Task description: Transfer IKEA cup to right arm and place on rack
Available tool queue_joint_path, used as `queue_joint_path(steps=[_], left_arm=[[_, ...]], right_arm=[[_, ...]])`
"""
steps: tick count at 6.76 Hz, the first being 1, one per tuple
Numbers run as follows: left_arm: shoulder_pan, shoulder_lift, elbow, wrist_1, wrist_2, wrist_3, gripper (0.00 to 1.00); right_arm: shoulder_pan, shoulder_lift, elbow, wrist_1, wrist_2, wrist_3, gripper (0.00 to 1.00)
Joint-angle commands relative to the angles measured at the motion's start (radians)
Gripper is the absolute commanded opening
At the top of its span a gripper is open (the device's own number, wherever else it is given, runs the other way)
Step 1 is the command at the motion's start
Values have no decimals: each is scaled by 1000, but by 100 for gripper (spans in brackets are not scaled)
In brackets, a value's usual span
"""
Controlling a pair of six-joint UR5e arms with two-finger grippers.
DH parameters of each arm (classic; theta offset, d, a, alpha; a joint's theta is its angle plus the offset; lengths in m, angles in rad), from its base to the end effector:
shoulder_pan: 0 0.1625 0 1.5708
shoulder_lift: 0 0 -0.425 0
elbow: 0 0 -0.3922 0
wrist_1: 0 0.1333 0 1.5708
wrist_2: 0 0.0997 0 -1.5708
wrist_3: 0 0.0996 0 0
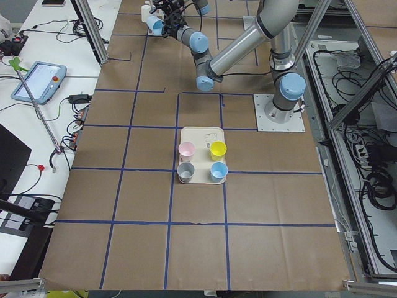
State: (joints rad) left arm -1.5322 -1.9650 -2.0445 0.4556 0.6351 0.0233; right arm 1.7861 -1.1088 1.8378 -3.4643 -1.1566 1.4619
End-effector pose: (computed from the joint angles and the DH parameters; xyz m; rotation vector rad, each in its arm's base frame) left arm -0.1936 -0.5187 0.3233 -0.6210 -1.9284 1.2877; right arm 0.2987 -0.5541 0.3372 0.9258 1.7532 -0.5575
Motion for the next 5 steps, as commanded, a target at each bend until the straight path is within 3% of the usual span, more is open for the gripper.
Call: queue_joint_path(steps=[1,5], left_arm=[[-9,-2,1,0,5,-2,0],[-17,0,1,0,11,-17,0]], right_arm=[[7,14,-17,-1,0,2,100],[4,38,-43,19,2,-2,100]])
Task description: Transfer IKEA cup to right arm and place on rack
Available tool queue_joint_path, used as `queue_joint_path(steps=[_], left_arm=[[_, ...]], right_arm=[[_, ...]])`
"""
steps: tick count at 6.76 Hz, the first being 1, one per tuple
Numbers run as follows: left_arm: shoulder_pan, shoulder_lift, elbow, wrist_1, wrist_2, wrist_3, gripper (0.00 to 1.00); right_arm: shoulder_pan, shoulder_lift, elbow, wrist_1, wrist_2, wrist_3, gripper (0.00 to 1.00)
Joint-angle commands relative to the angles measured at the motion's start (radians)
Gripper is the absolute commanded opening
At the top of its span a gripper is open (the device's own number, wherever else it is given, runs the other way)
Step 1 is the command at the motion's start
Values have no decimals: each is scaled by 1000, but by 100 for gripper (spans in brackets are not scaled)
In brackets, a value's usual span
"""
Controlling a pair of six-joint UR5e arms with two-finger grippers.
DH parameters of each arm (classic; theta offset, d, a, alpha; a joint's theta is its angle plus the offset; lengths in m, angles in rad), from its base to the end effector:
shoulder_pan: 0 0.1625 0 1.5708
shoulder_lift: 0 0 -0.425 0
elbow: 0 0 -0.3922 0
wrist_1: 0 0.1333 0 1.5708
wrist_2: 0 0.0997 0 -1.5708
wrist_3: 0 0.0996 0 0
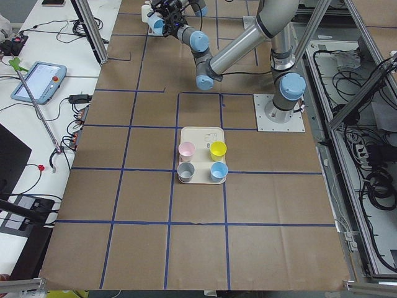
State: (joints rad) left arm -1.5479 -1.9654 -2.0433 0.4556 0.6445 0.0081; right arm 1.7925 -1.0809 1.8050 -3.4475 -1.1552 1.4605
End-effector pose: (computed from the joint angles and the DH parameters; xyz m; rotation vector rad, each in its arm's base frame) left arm -0.2011 -0.5166 0.3232 -0.6147 -1.9286 1.2743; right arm 0.3051 -0.5643 0.3318 0.9254 1.7636 -0.5448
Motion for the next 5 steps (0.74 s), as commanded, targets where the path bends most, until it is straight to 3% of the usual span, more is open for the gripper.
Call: queue_joint_path(steps=[1,3,5], left_arm=[[-1,-1,0,0,1,-2,0],[-1,0,0,0,1,-2,0],[-1,0,-2,0,1,-4,0]], right_arm=[[-4,7,-6,2,0,0,99],[-4,6,-4,5,2,-2,70],[-4,4,-4,5,3,-2,60]])
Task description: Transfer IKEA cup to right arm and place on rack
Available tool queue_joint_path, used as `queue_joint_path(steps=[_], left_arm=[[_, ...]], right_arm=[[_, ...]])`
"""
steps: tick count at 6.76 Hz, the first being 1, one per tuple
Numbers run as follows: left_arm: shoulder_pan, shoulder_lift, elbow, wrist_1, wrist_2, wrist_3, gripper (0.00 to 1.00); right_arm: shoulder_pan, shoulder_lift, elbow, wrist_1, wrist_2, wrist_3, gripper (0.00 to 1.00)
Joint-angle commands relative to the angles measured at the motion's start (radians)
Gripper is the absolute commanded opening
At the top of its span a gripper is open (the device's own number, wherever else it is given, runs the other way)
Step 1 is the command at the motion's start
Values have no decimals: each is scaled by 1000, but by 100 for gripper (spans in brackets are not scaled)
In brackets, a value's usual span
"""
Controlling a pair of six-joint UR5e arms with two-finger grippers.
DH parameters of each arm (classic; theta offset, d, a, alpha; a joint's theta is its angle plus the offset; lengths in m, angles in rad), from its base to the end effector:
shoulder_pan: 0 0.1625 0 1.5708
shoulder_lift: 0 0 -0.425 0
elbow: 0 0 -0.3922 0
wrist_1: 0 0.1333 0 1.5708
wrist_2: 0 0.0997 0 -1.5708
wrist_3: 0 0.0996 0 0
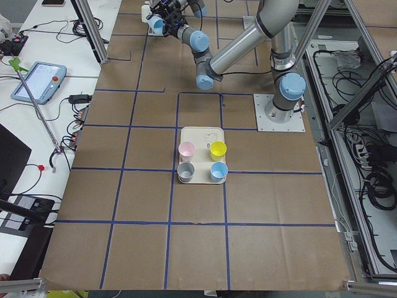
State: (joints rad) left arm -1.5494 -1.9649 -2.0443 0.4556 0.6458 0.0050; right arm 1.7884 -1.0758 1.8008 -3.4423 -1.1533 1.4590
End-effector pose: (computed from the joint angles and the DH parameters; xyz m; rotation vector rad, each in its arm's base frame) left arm -0.2018 -0.5161 0.3231 -0.6119 -1.9293 1.2716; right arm 0.3033 -0.5674 0.3298 0.9305 1.7666 -0.5425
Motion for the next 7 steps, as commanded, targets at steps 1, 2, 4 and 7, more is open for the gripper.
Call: queue_joint_path(steps=[1,2,4,7], left_arm=[[-1,4,1,0,2,-32,26],[-1,1,1,30,2,-68,56],[-3,-2,1,52,2,-115,73],[2,7,-2,49,-3,-141,98]], right_arm=[[0,-4,0,-2,50,-2,55],[0,-6,0,12,70,-3,52],[0,-4,0,11,70,-5,52],[0,-3,-3,12,72,-5,52]])
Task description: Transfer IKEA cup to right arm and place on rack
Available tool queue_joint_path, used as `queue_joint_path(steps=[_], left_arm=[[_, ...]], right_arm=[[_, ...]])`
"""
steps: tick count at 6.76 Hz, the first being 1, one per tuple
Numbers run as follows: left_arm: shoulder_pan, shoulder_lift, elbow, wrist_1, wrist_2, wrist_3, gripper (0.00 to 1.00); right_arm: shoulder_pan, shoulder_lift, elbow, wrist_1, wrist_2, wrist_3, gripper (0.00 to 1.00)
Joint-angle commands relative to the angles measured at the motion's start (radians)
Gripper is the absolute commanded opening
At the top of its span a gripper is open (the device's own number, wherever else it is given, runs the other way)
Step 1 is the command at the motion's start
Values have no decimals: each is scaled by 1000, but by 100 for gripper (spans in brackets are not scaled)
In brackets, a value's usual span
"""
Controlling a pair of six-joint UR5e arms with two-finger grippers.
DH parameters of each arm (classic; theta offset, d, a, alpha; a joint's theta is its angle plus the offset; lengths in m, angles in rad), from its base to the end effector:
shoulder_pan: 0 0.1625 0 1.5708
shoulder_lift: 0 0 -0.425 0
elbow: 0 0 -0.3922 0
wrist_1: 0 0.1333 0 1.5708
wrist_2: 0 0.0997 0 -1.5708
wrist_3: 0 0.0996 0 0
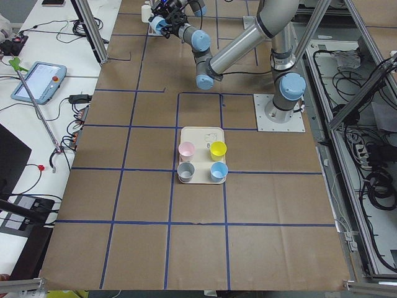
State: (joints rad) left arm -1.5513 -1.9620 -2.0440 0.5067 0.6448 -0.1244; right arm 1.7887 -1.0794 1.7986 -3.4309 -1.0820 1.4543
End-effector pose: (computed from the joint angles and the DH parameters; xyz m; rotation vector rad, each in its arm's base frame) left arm -0.2030 -0.5117 0.3295 -0.5103 -1.9072 1.2437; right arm 0.3092 -0.5636 0.3328 0.8774 1.7731 -0.4787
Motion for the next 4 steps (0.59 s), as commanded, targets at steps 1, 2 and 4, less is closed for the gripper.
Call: queue_joint_path(steps=[1,2,4], left_arm=[[28,6,-19,-7,-5,-14,98],[77,11,-51,-7,-10,-12,98],[140,11,-68,-14,-4,-14,98]], right_arm=[[-2,1,-1,1,1,0,52],[-2,0,-1,1,1,-2,50],[-24,-4,2,1,1,-3,45]])
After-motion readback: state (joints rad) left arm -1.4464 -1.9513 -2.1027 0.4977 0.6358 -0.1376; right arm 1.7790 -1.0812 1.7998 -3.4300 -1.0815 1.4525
